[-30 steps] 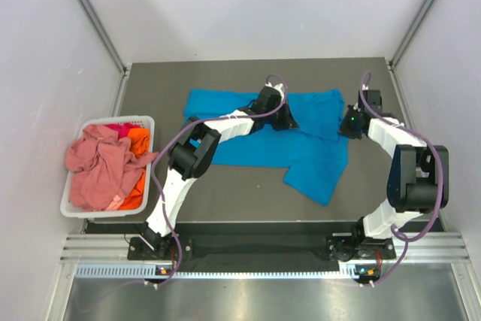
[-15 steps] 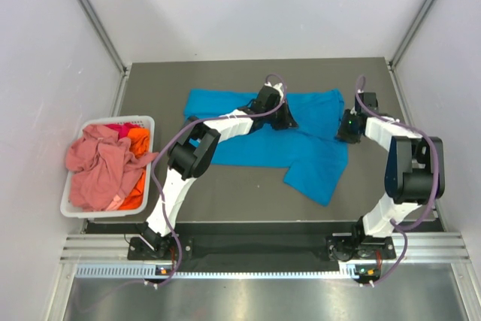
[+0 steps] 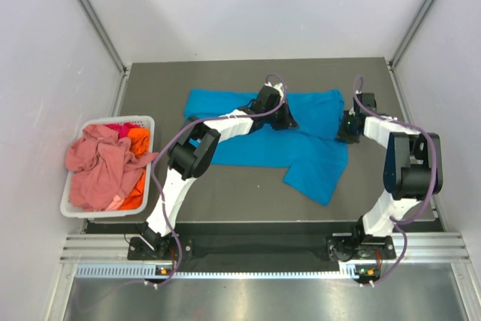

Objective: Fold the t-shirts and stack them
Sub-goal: Fold the tshirt

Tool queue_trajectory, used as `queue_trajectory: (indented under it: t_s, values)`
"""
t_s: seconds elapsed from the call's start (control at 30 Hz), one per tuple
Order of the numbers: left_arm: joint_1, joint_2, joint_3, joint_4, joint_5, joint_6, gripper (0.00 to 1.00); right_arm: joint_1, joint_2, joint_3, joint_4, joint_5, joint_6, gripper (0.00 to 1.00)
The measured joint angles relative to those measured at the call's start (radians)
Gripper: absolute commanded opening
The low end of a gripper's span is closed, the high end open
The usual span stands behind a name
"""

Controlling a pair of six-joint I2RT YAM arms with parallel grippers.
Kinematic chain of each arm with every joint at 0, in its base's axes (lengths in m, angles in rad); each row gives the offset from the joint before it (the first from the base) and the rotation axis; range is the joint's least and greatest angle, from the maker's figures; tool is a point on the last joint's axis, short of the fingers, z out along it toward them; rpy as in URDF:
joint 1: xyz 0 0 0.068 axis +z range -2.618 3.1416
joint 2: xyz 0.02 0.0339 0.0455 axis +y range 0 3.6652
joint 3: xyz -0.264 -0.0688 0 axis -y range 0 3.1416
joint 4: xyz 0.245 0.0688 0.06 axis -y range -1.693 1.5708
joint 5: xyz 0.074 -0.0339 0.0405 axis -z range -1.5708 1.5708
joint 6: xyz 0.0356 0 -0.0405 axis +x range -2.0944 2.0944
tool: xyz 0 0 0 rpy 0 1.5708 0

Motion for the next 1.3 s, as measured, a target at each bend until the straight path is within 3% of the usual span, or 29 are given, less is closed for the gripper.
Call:
queue_trajectory:
  t_s: [0.13, 0.33, 0.57, 1.0, 1.3]
  values:
    - [0.000, 0.014, 0.018, 0.002, 0.003, -0.001, 0.00, 0.000, 0.000, 0.001, -0.001, 0.006, -0.006, 0.13]
    - [0.000, 0.024, 0.022, 0.001, 0.003, -0.001, 0.00, 0.000, 0.001, 0.021, -0.014, 0.022, -0.009, 0.17]
    - [0.000, 0.030, 0.023, 0.000, 0.004, -0.002, 0.00, 0.000, 0.001, 0.029, -0.018, 0.026, -0.016, 0.00]
    - [0.001, 0.030, 0.049, -0.023, 0.003, 0.001, 0.00, 0.000, -0.024, 0.032, -0.042, 0.026, 0.004, 0.00]
    - [0.009, 0.030, 0.064, -0.080, -0.001, 0.012, 0.00, 0.005, -0.201, -0.042, -0.001, 0.021, 0.107, 0.00]
